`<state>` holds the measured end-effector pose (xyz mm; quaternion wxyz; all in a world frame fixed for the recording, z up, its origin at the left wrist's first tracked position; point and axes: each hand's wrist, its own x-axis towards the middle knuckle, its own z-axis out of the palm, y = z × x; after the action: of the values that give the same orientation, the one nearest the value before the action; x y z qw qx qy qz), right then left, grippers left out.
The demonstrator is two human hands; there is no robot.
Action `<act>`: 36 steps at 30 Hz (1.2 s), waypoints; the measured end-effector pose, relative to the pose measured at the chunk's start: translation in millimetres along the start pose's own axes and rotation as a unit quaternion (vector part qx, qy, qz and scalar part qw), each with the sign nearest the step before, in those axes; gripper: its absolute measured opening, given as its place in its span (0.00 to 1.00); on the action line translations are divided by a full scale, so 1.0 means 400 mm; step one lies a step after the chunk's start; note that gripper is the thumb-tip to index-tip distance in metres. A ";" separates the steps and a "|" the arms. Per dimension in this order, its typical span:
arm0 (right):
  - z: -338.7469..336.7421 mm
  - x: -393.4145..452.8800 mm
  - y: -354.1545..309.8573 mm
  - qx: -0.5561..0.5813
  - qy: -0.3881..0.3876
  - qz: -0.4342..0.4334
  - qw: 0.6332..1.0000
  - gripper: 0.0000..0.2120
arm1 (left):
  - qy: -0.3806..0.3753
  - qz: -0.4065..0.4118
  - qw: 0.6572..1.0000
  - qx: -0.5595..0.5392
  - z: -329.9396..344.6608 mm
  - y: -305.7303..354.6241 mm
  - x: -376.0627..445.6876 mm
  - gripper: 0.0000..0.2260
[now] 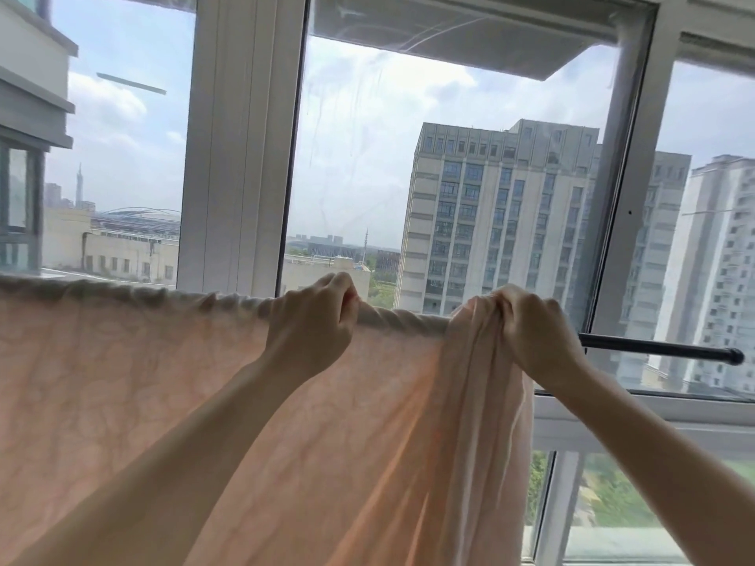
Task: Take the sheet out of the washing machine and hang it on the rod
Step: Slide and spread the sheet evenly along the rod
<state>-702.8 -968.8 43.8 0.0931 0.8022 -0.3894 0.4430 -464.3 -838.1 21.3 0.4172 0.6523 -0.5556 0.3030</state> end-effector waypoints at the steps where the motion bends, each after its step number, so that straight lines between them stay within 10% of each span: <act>1: 0.002 -0.010 -0.004 0.004 -0.011 -0.015 1.000 0.12 | -0.004 -0.003 1.000 -0.004 0.000 -0.001 0.001 0.07; 13: -0.004 -0.036 -0.018 -0.025 -0.068 -0.085 0.994 0.18 | -0.070 0.100 0.992 0.020 0.008 0.107 0.017 0.08; 28: -0.006 -0.064 -0.019 -0.056 0.006 -0.085 0.995 0.14 | -0.050 -0.111 0.990 0.071 -0.073 -0.005 0.030 0.05; 36: -0.003 -0.082 -0.014 -0.059 0.014 -0.082 0.995 0.13 | -0.060 0.031 0.997 -0.032 -0.017 0.097 0.019 0.08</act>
<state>-709.5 -946.5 19.9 0.1816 0.8183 -0.3461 0.4215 -500.5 -837.0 38.9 0.3937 0.6384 -0.6090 0.2581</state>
